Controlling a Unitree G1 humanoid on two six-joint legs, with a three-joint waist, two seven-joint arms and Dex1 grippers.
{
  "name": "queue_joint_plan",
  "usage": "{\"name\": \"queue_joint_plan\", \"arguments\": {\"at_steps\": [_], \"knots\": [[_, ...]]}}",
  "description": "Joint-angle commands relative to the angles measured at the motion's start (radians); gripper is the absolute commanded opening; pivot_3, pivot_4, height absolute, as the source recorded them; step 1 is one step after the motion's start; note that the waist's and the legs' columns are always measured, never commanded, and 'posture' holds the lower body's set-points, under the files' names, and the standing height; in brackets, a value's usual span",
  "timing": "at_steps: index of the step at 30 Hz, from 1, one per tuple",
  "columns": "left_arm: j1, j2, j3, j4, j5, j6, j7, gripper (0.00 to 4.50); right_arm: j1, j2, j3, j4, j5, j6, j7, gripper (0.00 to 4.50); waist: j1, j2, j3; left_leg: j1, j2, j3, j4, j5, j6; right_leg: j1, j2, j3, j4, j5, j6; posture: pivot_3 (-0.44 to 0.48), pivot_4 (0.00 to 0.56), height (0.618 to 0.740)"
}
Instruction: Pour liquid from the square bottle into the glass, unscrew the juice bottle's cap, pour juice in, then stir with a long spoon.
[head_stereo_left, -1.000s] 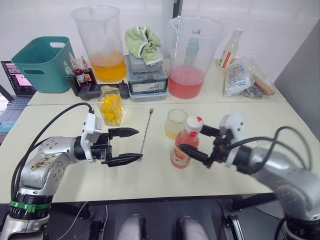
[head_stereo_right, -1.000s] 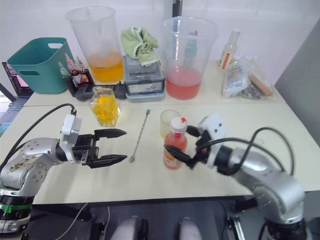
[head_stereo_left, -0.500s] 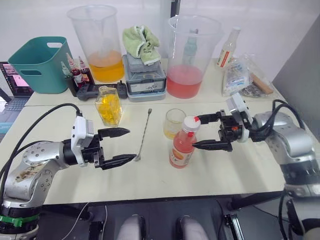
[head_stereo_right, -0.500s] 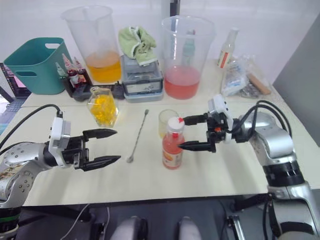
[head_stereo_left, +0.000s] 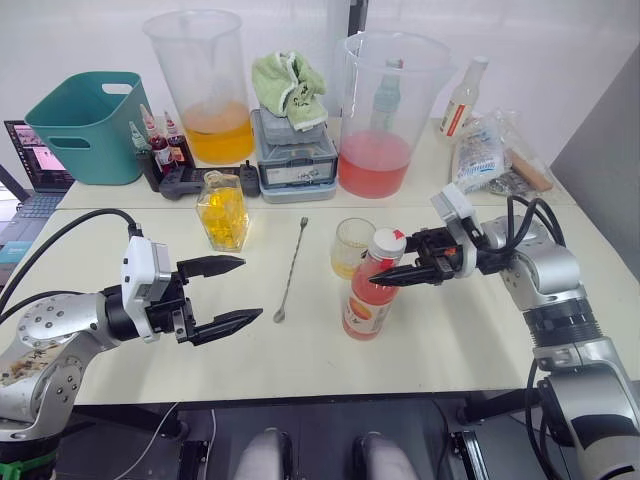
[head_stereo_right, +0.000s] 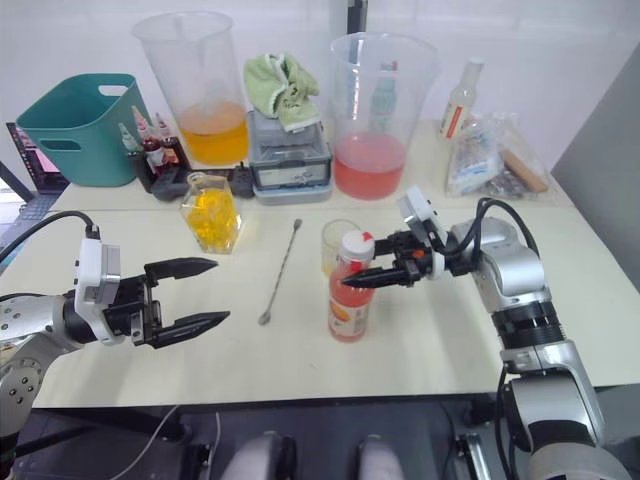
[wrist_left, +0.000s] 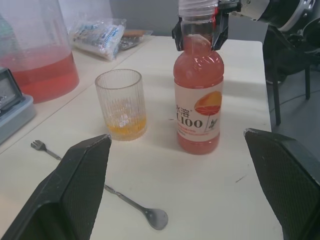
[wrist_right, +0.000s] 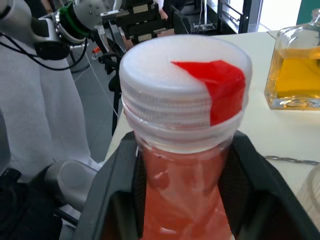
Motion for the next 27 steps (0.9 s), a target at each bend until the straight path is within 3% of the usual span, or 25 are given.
{"name": "queue_joint_plan", "arguments": {"at_steps": [1,8,15,22,27], "knots": [[-0.033,-0.003,-0.017,0.001,-0.015,-0.005,-0.009,4.5,0.048,-0.02,-0.059,-0.113,0.055,0.048,-0.022,1.41,0.003,0.0,0.0,0.0,0.0,0.0,0.0,0.0,0.0,0.0,0.0,0.0,0.0,0.0,0.0,0.0,0.15,0.74],[-0.109,-0.042,-0.105,0.069,0.01,-0.029,-0.044,4.5,0.22,-0.021,-0.184,-0.484,0.114,0.187,-0.343,1.41,0.01,0.0,0.0,0.0,0.0,0.0,0.0,0.0,0.0,-0.001,0.0,0.0,0.0,0.0,0.0,0.0,0.15,0.74],[-0.209,-0.095,-0.193,0.181,0.043,-0.064,-0.106,4.5,0.376,0.043,-0.269,-0.867,0.109,0.387,-0.829,1.41,0.011,0.0,0.0,-0.001,0.0,0.001,0.0,0.0,0.0,-0.001,0.0,0.0,0.0,0.0,0.0,0.0,0.15,0.74],[-0.286,-0.13,-0.249,0.269,0.072,-0.092,-0.167,4.5,0.427,0.16,-0.306,-1.029,0.143,0.531,-1.157,1.41,0.01,0.0,0.0,-0.001,-0.001,0.001,0.0,0.001,0.0,-0.001,0.001,0.001,0.0,0.0,0.0,0.0,0.15,0.74],[-0.31,-0.132,-0.257,0.298,0.085,-0.099,-0.197,4.5,0.519,0.217,-0.25,-1.08,0.124,0.555,-1.266,1.41,0.008,0.0,0.0,-0.001,-0.001,0.0,0.0,0.001,0.0,-0.001,0.002,0.001,0.0,0.0,0.0,0.0,0.15,0.74]]}}
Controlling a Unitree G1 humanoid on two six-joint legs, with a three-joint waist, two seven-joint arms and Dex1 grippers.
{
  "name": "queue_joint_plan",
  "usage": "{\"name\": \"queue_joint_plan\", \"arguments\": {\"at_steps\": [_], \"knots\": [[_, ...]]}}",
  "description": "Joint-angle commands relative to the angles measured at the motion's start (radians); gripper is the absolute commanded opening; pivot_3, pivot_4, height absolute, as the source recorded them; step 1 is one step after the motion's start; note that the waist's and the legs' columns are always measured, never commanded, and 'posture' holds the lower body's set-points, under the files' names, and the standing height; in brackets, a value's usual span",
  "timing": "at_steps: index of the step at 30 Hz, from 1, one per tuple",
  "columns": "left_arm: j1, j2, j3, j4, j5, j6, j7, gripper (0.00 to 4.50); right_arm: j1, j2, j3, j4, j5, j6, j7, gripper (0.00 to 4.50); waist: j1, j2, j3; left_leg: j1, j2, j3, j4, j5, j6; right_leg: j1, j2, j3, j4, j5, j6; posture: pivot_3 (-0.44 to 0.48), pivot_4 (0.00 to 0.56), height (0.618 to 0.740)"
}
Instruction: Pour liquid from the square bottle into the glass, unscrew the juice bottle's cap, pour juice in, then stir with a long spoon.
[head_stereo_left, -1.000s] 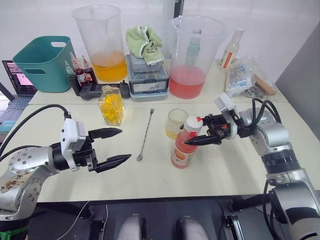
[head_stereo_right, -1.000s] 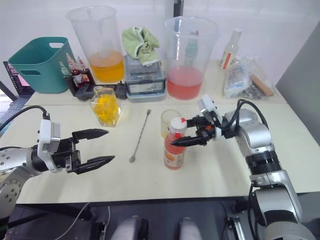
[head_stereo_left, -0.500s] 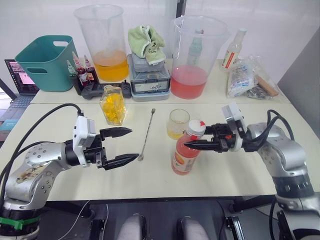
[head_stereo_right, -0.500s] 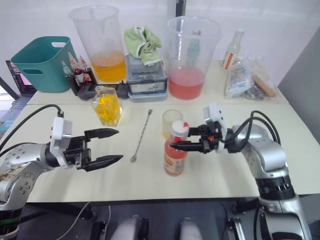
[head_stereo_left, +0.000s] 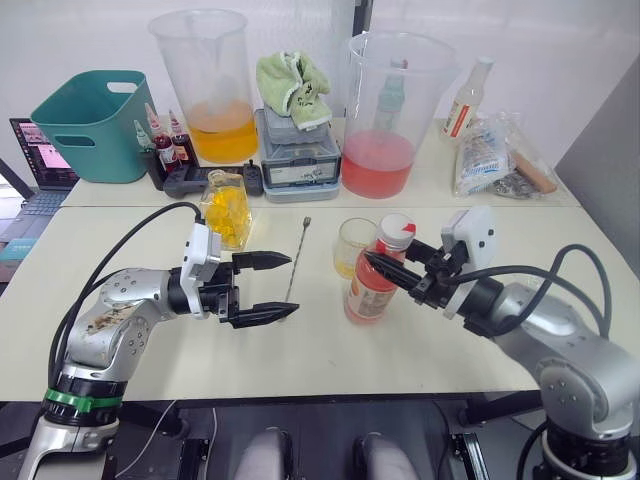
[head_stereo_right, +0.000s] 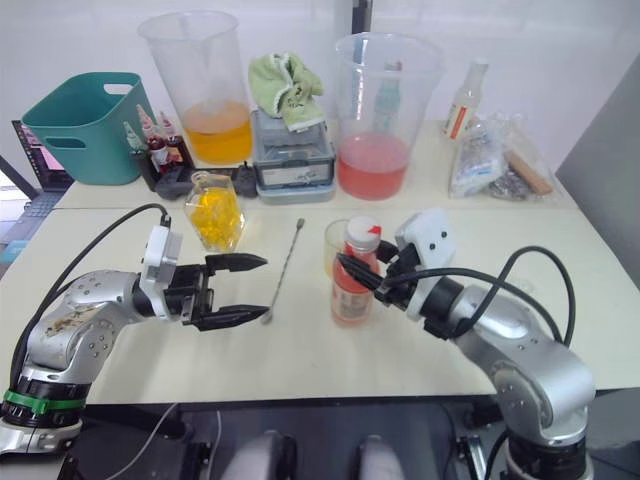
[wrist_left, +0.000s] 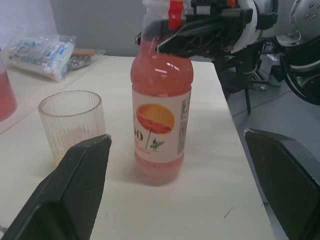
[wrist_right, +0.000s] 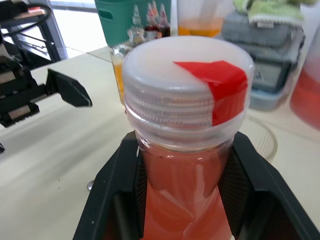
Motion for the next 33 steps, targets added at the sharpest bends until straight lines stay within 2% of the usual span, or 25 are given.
{"name": "queue_joint_plan", "arguments": {"at_steps": [1,5,7,10,13,14,18,22,25,29,33], "knots": [[-0.019,0.008,0.013,0.004,0.005,-0.022,-0.026,4.5,0.03,0.022,0.004,-0.072,0.012,-0.005,-0.058,1.41,-0.001,0.0,0.0,0.0,0.0,0.0,0.0,0.0,0.0,0.0,0.0,0.0,0.0,0.0,0.0,0.0,0.15,0.74],[-0.01,0.019,0.03,-0.005,0.005,-0.016,-0.029,4.5,0.038,0.014,0.016,-0.062,0.021,0.006,-0.07,1.41,-0.003,0.0,0.0,0.001,0.0,0.0,0.0,0.0,0.0,0.001,0.0,0.0,0.0,0.0,0.0,0.0,0.15,0.74],[0.003,0.024,0.038,-0.016,0.003,-0.014,-0.024,4.5,0.029,0.006,0.022,-0.056,0.036,0.006,-0.059,2.44,-0.004,0.0,0.0,0.001,0.0,0.0,0.0,0.0,0.0,0.001,0.0,0.0,0.0,0.0,0.0,0.0,0.15,0.74],[0.026,0.032,0.054,-0.04,-0.005,0.001,-0.013,4.5,-0.002,-0.029,0.02,-0.023,0.071,0.001,0.003,3.46,-0.007,0.0,0.0,0.001,0.0,0.0,0.0,0.0,0.0,0.001,0.0,0.0,0.0,0.0,0.0,0.0,0.15,0.74],[0.051,0.038,0.067,-0.071,-0.019,0.021,-0.002,4.5,-0.031,-0.157,-0.02,0.065,0.086,-0.044,0.173,4.47,-0.01,0.0,0.0,0.001,0.0,0.0,0.0,0.0,0.0,0.001,0.0,0.001,-0.001,0.0,0.0,0.0,0.15,0.74],[0.055,0.039,0.069,-0.075,-0.02,0.022,0.0,4.5,-0.034,-0.188,-0.028,0.089,0.088,-0.06,0.215,4.47,-0.008,0.0,0.0,0.001,0.0,0.0,0.0,0.0,0.0,0.001,0.0,0.0,-0.001,0.0,0.0,0.0,0.15,0.74],[0.071,0.046,0.091,-0.086,-0.02,0.023,0.026,4.5,-0.086,-0.393,-0.01,0.308,0.03,-0.232,0.572,4.47,-0.006,0.0,0.0,0.001,0.0,0.0,0.0,0.0,0.0,0.002,0.0,0.0,-0.003,0.0,0.001,0.0,0.15,0.74],[0.093,0.049,0.121,-0.124,-0.037,0.042,0.064,4.5,-0.196,-0.449,0.053,0.532,-0.03,-0.402,0.827,4.47,-0.012,0.0,0.0,0.001,0.001,0.0,0.0,0.0,0.0,0.002,0.003,0.001,-0.003,0.0,0.001,0.0,0.15,0.74],[0.137,0.063,0.141,-0.164,-0.042,0.049,0.077,4.5,-0.283,-0.434,0.103,0.678,-0.057,-0.493,0.984,4.47,-0.02,0.0,0.0,0.001,0.001,0.0,0.0,0.0,0.001,0.002,0.003,0.002,-0.002,0.0,0.001,0.0,0.15,0.74],[0.193,0.082,0.179,-0.215,-0.047,0.062,0.108,4.5,-0.41,-0.351,0.174,0.852,-0.094,-0.582,1.127,4.47,-0.023,0.0,0.0,0.001,0.002,0.0,0.0,0.0,0.001,0.001,0.002,0.002,-0.001,0.0,0.001,0.0,0.15,0.74],[0.241,0.092,0.212,-0.269,-0.067,0.081,0.137,4.5,-0.484,-0.288,0.217,0.956,-0.14,-0.643,1.193,4.47,-0.018,0.0,0.0,0.001,0.001,0.0,0.0,0.0,0.001,0.001,0.0,0.001,0.0,0.0,0.001,0.0,0.15,0.74]]}}
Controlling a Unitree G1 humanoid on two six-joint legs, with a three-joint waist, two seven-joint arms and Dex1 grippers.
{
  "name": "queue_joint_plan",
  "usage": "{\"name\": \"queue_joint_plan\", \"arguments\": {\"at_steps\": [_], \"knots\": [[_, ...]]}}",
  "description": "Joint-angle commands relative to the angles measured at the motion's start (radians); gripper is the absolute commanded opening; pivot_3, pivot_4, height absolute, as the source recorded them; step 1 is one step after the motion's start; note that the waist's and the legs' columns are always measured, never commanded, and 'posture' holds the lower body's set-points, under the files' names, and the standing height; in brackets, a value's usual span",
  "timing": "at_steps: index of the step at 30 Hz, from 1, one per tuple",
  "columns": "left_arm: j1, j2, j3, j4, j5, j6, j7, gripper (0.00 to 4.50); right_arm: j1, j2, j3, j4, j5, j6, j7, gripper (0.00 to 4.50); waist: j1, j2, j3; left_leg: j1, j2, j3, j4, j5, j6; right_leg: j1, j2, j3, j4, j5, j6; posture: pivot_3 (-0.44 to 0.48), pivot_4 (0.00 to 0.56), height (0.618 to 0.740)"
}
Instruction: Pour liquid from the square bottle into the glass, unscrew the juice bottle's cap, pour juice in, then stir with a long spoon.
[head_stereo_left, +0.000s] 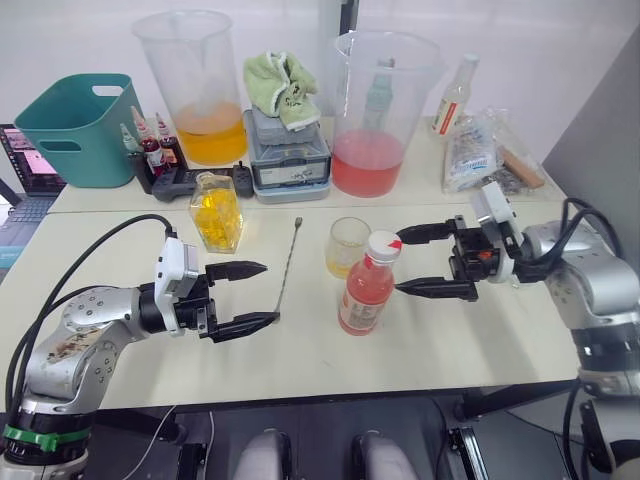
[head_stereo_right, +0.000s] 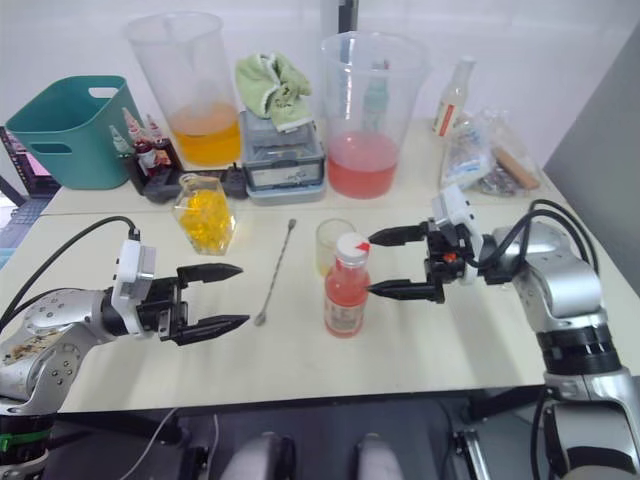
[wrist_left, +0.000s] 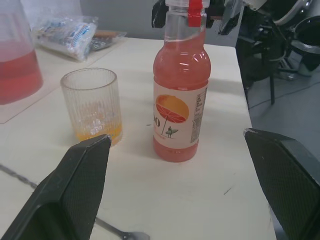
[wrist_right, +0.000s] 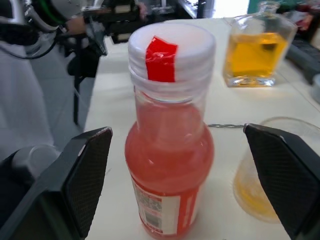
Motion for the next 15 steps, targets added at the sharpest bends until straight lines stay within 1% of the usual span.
{"name": "queue_joint_plan", "arguments": {"at_steps": [1,4,9,12,15], "knots": [[0.043,0.018,0.057,-0.079,-0.037,0.016,0.032,4.5,-0.078,0.052,0.02,0.085,-0.028,-0.054,0.059,4.47,0.0,0.0,0.0,0.0,0.0,0.0,0.0,0.0,0.0,0.0,-0.001,0.0,0.0,0.0,0.0,0.0,0.15,0.74],[0.069,0.027,0.077,-0.105,-0.048,0.026,0.048,4.5,-0.106,0.085,0.04,0.128,-0.048,-0.077,0.097,4.47,0.004,0.0,0.0,0.0,0.0,0.0,0.0,0.0,0.0,0.0,-0.001,0.0,0.0,0.0,0.0,0.0,0.15,0.74],[0.09,0.035,0.094,-0.126,-0.066,0.034,0.063,4.5,-0.127,0.124,0.035,0.137,-0.012,-0.044,0.126,4.47,0.007,0.0,0.0,0.0,0.0,0.0,0.0,0.0,0.0,0.0,-0.001,-0.001,0.001,0.0,0.0,0.0,0.15,0.74],[0.091,0.036,0.093,-0.127,-0.072,0.034,0.07,4.5,-0.12,0.111,0.049,0.132,0.015,-0.02,0.131,3.71,0.007,0.0,0.0,0.0,0.0,0.0,0.0,0.0,0.0,0.0,-0.002,-0.001,0.001,0.0,0.0,0.0,0.15,0.74],[0.086,0.036,0.086,-0.125,-0.075,0.033,0.073,4.5,-0.112,0.102,0.041,0.123,0.044,-0.005,0.131,2.65,0.006,0.0,0.0,0.0,0.0,0.0,0.0,0.0,0.0,0.0,-0.002,-0.001,0.001,0.0,-0.001,0.0,0.15,0.74]]}}
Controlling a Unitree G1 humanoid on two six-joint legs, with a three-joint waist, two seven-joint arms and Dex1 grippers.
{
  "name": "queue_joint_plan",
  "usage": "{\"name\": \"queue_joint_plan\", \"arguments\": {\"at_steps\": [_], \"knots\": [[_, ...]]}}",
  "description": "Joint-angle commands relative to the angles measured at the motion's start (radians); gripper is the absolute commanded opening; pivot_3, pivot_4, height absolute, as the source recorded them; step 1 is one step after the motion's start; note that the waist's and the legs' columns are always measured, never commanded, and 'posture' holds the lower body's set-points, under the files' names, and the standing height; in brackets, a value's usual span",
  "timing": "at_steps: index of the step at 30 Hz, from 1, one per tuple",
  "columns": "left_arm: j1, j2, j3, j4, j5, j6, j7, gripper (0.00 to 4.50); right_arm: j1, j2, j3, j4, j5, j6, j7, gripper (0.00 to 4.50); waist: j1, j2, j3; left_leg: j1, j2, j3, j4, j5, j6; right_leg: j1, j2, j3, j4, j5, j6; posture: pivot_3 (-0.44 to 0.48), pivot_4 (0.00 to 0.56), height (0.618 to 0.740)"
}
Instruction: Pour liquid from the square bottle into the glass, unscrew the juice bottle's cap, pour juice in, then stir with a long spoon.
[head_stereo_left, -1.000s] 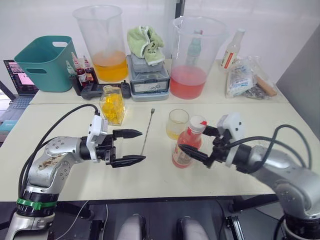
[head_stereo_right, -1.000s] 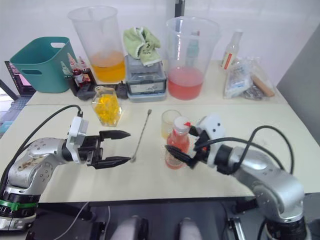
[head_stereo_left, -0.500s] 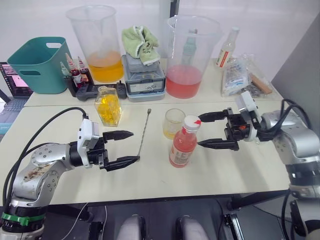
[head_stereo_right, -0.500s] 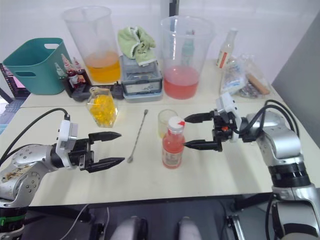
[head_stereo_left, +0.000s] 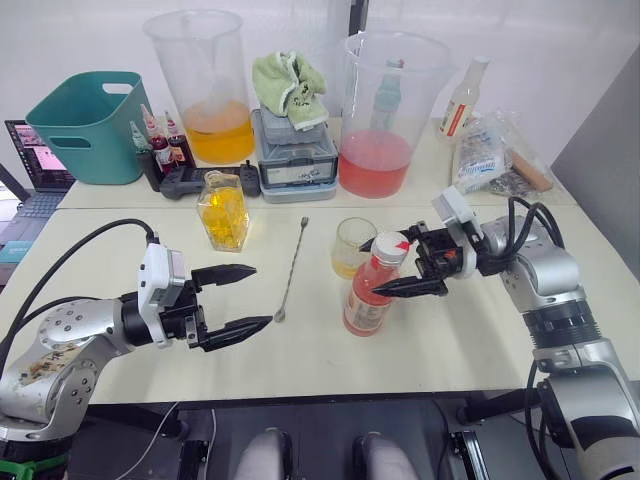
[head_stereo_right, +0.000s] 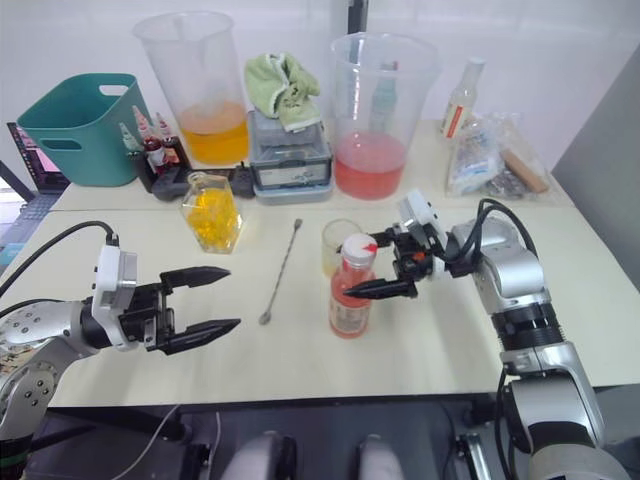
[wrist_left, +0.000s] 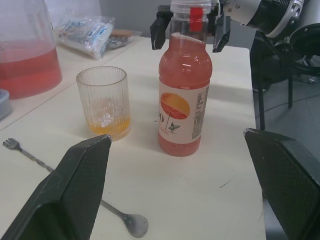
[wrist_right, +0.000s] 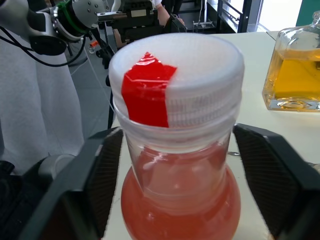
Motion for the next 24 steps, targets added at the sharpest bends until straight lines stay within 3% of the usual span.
{"name": "queue_joint_plan", "arguments": {"at_steps": [1,4,11,18,24], "knots": [[-0.006,0.011,0.016,-0.026,-0.018,0.003,0.009,4.5,-0.01,-0.025,-0.025,-0.027,0.055,0.021,0.048,2.31,-0.001,0.0,0.0,0.0,0.0,0.0,0.0,0.0,0.0,0.0,0.0,0.0,0.0,0.0,0.0,0.0,0.15,0.74],[-0.014,0.009,0.005,-0.019,-0.017,0.0,0.007,4.5,0.002,-0.036,-0.044,-0.049,0.07,0.041,0.042,1.46,0.0,0.0,0.0,0.0,0.0,0.0,0.0,0.0,0.0,0.0,0.0,0.0,0.0,0.0,0.0,0.0,0.15,0.74],[-0.039,-0.002,-0.032,0.01,-0.007,-0.016,-0.008,4.5,0.085,0.002,-0.125,-0.292,0.116,0.135,-0.183,1.44,0.001,0.0,0.0,-0.001,0.0,0.0,-0.001,0.0,0.0,-0.001,0.0,0.0,0.0,0.0,0.0,0.0,0.15,0.74],[-0.089,-0.015,-0.079,0.064,0.012,-0.037,-0.038,4.5,0.237,0.02,-0.195,-0.655,0.127,0.308,-0.57,1.44,0.007,0.0,0.0,-0.001,0.0,0.0,-0.001,0.0,0.0,-0.001,-0.001,0.0,0.0,0.0,0.0,0.0,0.15,0.74],[-0.138,-0.024,-0.116,0.115,0.033,-0.047,-0.082,4.5,0.322,0.025,-0.22,-0.82,0.147,0.409,-0.753,1.44,0.012,0.0,0.0,-0.001,0.0,0.001,0.0,0.0,0.0,-0.001,0.0,0.0,0.0,0.0,0.0,0.0,0.15,0.74]]}}
